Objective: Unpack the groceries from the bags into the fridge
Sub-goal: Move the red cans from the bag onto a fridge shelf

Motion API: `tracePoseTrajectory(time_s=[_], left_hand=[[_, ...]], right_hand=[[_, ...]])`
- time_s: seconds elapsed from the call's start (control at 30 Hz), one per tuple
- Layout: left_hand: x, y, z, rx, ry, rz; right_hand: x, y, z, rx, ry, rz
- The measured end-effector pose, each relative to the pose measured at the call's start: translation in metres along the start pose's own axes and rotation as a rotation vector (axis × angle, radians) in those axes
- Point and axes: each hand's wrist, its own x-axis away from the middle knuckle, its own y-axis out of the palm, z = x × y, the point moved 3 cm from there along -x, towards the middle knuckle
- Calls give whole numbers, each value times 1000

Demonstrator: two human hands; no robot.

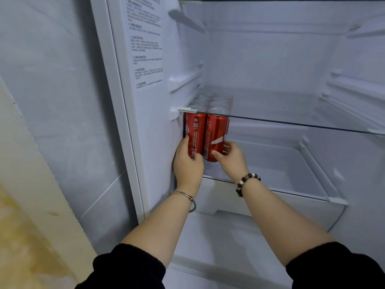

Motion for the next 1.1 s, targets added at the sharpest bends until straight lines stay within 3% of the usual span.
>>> tracePoseTrajectory(time_s=[0.2,0.33,0.5,1.1], left_hand=[[26,0,6,-110,50,17],[53,17,23,-225,246,-175],[99,41,53,-367,490,-352],[207,11,207,109,786,-494]], right_hand=[[31,-34,11,18,9,79],[63,-72,13,142,-100,281],[108,-108,10,64,-67,455],[282,-219,-113,237,-203,667]])
